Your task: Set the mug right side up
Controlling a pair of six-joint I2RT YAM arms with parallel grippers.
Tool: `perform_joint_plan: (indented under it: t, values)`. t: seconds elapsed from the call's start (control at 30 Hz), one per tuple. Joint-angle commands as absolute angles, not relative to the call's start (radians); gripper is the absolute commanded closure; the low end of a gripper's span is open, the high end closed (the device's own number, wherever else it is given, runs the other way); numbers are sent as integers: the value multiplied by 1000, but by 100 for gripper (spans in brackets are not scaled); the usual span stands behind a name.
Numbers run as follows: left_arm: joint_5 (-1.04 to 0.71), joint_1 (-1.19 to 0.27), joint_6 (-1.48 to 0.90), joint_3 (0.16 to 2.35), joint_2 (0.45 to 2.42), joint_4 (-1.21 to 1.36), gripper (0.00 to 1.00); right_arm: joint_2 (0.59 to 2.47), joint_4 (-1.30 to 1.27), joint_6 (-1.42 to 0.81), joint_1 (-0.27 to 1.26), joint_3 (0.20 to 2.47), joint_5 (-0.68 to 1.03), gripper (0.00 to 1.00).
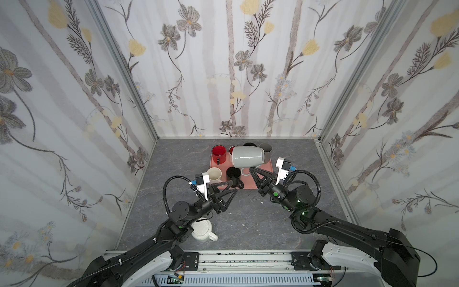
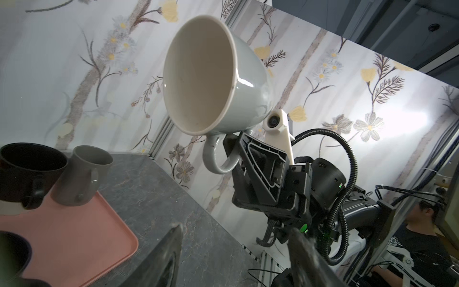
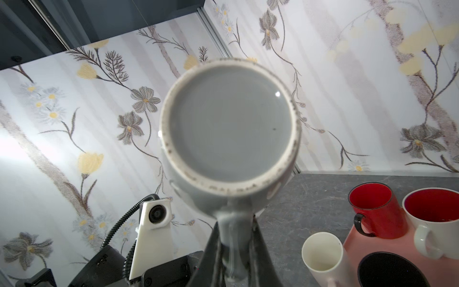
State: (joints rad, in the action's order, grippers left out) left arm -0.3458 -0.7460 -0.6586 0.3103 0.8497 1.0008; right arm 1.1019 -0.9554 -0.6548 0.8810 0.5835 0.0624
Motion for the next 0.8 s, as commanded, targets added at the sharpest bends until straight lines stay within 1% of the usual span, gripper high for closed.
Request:
perform_joint_plan:
  t: [0.0, 0.13, 0.33, 0.43, 0.53, 0.67, 0.73, 0.77]
  values:
    - [-411, -743, -705, 329, 889, 1185, 33, 1121, -1156, -722, 883, 593, 122, 100]
    - [-414, -744, -712, 350, 923, 1218, 38, 1141, -1212, -762, 888, 583, 141, 100]
    - [-414, -742, -704, 384, 959, 1215, 46, 1164, -1230, -768, 909, 592, 159, 100]
    - [-399, -742, -697, 389, 958, 1206, 54, 1167, -1242, -769, 921, 588, 167, 100]
    - [-387, -739, -689, 393, 954, 1189, 61, 1169, -1257, -771, 933, 583, 177, 100]
    - [-380, -738, -684, 397, 951, 1175, 61, 1169, -1305, -785, 940, 564, 176, 100]
    - [-374, -736, -684, 396, 947, 1171, 57, 1166, -1312, -789, 940, 560, 176, 100]
    - [-372, -736, -684, 397, 944, 1172, 57, 1166, -1311, -788, 940, 561, 178, 100]
